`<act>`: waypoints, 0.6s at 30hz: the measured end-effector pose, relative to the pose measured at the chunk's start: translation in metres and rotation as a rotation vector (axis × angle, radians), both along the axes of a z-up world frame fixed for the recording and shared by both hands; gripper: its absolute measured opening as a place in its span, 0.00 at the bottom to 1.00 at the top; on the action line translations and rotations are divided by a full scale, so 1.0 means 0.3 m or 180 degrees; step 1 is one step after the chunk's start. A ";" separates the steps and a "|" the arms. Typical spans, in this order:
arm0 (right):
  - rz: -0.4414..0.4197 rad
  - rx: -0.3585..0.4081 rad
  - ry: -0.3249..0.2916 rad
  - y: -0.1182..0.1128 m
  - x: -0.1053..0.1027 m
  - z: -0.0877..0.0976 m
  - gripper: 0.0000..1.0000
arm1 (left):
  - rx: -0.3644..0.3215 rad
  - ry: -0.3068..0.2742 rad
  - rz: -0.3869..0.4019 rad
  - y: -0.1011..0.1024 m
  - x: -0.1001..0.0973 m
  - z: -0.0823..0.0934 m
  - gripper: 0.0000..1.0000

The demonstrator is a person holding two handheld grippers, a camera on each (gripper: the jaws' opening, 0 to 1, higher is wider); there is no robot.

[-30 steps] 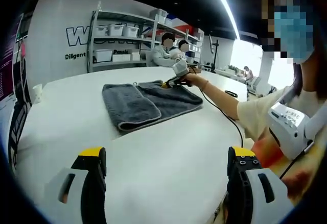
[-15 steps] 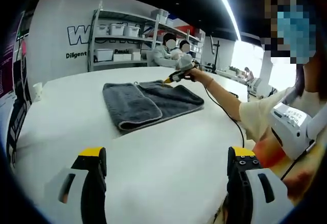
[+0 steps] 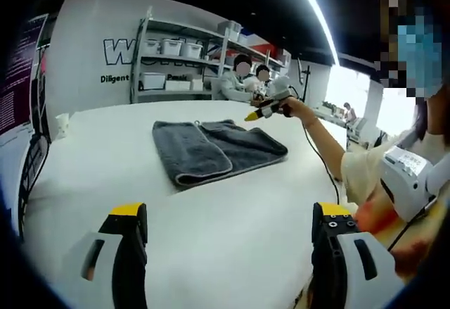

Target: Open the folded towel by lifting each exposed corner and separating the folded layers until the towel lies flat within the target outline without major curled edges

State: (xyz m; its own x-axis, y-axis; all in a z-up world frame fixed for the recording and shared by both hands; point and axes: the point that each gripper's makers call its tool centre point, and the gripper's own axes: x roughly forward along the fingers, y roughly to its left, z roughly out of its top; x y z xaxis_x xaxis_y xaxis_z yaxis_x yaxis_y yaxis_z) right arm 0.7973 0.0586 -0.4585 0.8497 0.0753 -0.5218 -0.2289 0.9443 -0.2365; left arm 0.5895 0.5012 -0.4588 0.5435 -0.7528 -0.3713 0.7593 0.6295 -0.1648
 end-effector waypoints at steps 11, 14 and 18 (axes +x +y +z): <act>-0.0028 0.0079 -0.0062 0.014 -0.291 0.036 0.99 | -0.0056 0.0075 0.0034 -0.005 0.040 -0.034 0.94; -0.0064 0.0135 -0.0060 0.023 -0.366 0.009 0.99 | -0.0031 0.0064 0.0014 -0.019 0.055 -0.040 0.94; 0.0011 0.0230 -0.0094 0.071 -0.450 -0.013 0.99 | -0.0010 0.0043 0.0004 -0.036 0.078 -0.044 0.94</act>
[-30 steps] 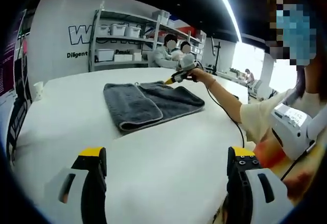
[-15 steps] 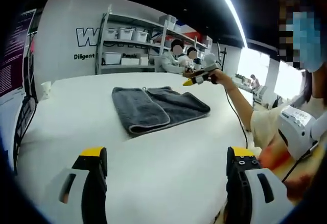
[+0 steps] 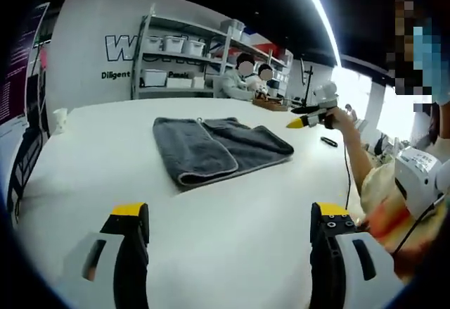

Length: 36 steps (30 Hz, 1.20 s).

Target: Open the folded towel by lifting each exposed corner and separating the folded layers until the towel lies flat within the target outline without major curled edges

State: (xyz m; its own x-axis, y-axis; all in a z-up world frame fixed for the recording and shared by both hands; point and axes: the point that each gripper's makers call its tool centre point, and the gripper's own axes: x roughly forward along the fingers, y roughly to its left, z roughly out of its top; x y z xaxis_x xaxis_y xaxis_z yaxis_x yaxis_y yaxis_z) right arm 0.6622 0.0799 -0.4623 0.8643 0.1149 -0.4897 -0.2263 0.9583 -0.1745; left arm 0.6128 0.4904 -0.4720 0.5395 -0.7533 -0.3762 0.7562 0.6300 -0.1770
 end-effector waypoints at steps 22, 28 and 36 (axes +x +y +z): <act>0.0326 -0.0066 -0.0049 0.299 -0.341 -0.093 0.99 | -0.0050 -0.0091 0.0132 -0.041 0.129 -0.007 0.88; 0.0389 -0.0050 0.0011 0.333 -0.371 -0.122 0.99 | 0.0184 -0.0156 0.0175 -0.054 0.184 -0.028 0.84; 0.0444 0.0058 0.0073 0.363 -0.372 -0.151 0.99 | 0.0387 -0.0270 0.0131 -0.091 0.273 -0.043 0.72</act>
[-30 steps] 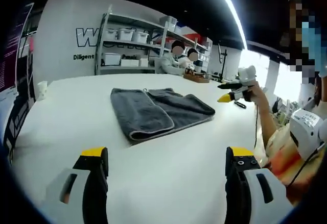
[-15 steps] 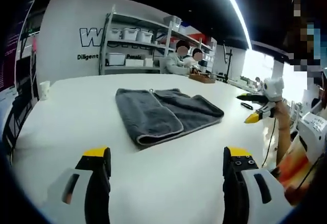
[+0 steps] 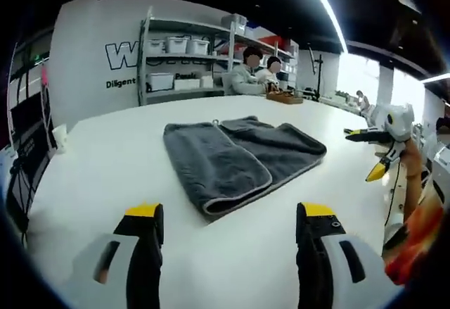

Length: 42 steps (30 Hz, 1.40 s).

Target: Open the folded towel by lifting each exposed corner and separating the folded layers until the towel lies flat within the target outline without major curled edges

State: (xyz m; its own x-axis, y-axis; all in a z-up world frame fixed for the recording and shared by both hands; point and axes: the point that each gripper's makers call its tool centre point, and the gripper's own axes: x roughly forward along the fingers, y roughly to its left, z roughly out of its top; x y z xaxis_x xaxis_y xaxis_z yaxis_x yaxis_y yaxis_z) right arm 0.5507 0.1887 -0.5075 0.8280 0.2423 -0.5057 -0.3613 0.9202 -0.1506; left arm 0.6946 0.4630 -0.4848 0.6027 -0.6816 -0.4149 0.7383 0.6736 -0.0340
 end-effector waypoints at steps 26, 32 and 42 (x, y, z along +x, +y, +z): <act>-0.0050 0.0061 0.0098 -0.042 -0.003 -0.040 0.99 | 0.0820 -0.0189 0.0009 -0.055 0.157 -0.187 0.07; -0.0072 0.0050 0.0121 -0.054 -0.004 -0.047 0.99 | 0.0906 -0.0204 -0.0093 -0.074 0.136 -0.202 0.04; -0.0046 0.0053 0.0103 -0.047 -0.002 -0.043 0.99 | 0.0917 -0.0119 -0.0251 -0.086 0.065 -0.199 0.04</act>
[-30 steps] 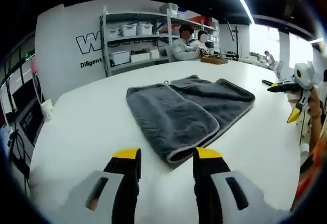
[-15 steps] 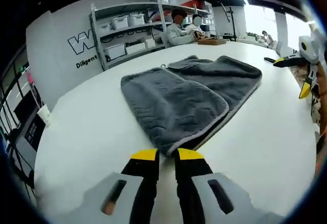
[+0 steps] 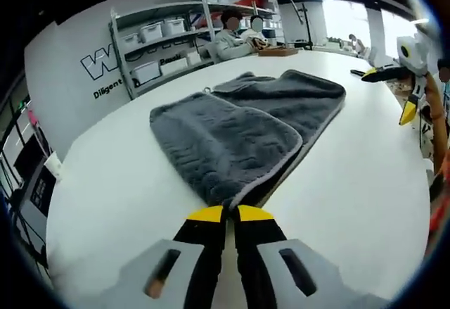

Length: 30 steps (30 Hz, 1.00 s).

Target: Open the folded towel by lifting each exposed corner and separating the folded layers until the towel lies flat within the target outline without major curled edges

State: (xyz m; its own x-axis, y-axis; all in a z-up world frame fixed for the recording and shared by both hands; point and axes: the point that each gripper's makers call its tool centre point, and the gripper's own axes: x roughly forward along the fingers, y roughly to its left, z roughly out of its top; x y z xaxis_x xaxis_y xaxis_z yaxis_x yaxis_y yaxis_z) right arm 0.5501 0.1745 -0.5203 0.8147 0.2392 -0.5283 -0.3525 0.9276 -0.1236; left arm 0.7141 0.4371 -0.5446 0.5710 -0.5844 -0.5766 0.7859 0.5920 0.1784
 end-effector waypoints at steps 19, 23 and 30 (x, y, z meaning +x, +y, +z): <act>0.0014 0.0005 -0.0019 0.006 -0.021 0.000 0.99 | -0.0098 0.0133 -0.0171 -0.017 -0.146 0.006 0.04; 0.0009 0.0009 -0.0015 0.005 -0.026 -0.002 0.99 | -0.0114 0.0159 -0.0175 -0.018 -0.165 0.000 0.04; 0.0005 0.0005 -0.0013 0.003 -0.030 -0.003 0.99 | -0.0126 0.0133 -0.0167 -0.018 -0.175 0.008 0.14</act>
State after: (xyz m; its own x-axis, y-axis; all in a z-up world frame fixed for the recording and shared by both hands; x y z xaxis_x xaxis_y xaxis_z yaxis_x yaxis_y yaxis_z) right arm 0.5411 0.1755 -0.5213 0.8165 0.2414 -0.5245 -0.3534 0.9273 -0.1235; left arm 0.6617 0.4317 -0.5421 0.5149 -0.6357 -0.5752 0.8223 0.5558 0.1220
